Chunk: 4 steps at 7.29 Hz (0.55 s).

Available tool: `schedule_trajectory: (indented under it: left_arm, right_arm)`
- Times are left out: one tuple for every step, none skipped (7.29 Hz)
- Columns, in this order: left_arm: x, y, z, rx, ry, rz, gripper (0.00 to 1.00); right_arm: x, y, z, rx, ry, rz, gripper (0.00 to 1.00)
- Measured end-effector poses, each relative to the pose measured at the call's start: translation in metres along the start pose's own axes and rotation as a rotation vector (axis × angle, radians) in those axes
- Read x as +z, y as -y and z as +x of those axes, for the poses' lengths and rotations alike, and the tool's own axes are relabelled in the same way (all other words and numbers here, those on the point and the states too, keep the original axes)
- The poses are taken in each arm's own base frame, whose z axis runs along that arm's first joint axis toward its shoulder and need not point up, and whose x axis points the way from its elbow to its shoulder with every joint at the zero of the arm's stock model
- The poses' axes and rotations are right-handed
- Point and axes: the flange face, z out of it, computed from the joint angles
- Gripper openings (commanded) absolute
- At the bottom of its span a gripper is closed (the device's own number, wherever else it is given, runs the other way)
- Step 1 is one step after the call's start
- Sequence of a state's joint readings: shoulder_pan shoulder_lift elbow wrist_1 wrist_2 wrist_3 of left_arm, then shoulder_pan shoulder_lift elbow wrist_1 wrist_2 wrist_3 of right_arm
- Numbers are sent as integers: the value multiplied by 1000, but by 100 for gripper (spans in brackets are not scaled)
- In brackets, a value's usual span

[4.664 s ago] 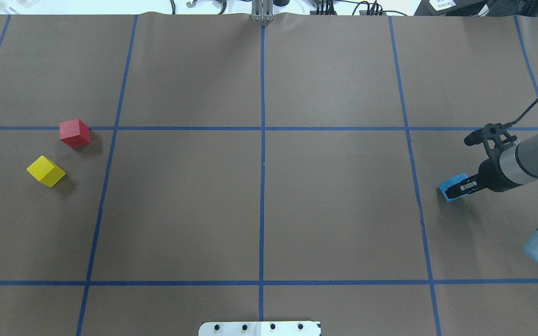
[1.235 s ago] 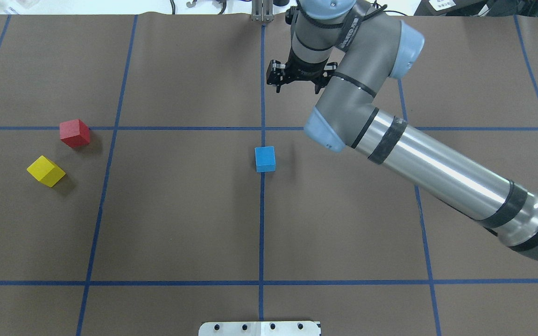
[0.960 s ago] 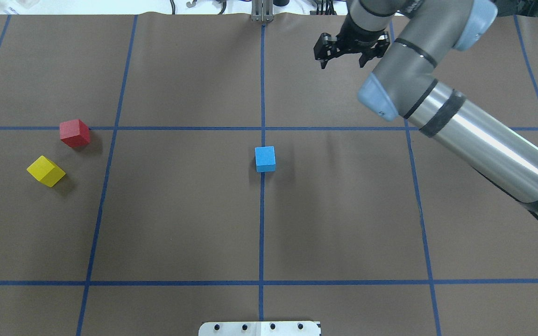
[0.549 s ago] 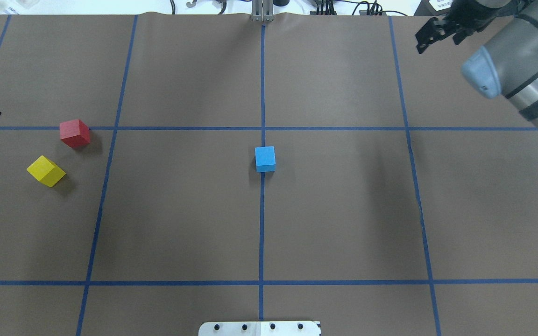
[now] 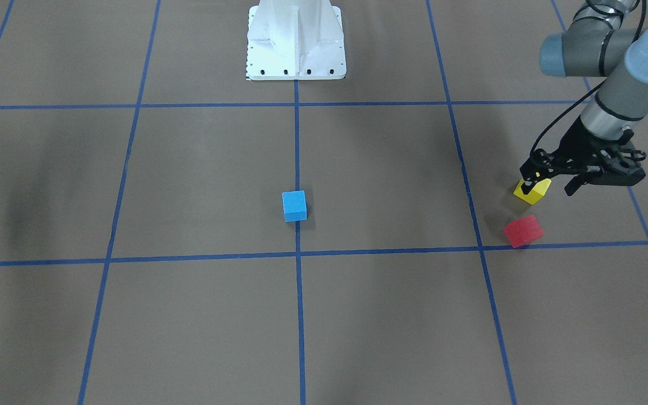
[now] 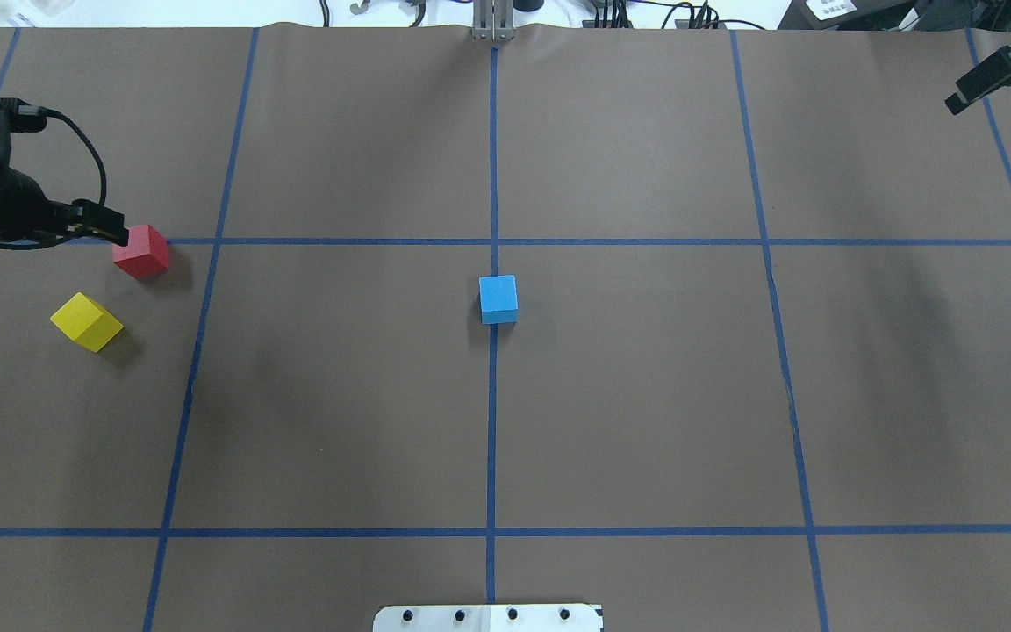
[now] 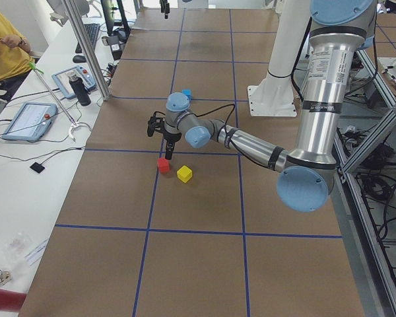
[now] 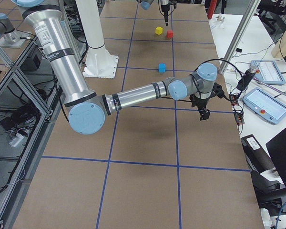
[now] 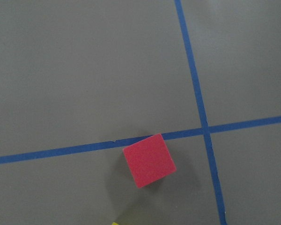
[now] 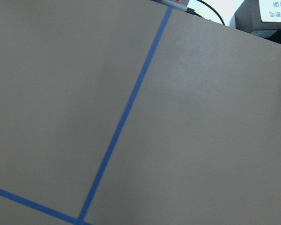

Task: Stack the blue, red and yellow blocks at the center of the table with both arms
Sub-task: 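Close the left gripper on the red cube and lift it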

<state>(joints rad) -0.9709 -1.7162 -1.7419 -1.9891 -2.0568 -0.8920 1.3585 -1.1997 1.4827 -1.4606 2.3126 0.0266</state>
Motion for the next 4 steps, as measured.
schedule_trajectory:
  left_arm:
    - [23, 11, 6, -31, 26, -5, 100]
    - [43, 21, 8, -44, 49, -13, 100]
    - [58, 29, 6, -45, 67, -23, 100]
    - [70, 32, 2, -38, 76, -29, 100]
  right_arm:
    - [-2, -22, 25, 33, 8, -4, 100]
    - [-6, -48, 51, 70, 20, -5, 100]
    - [-10, -69, 72, 89, 25, -3, 100]
    - [-11, -80, 82, 90, 24, -3, 100]
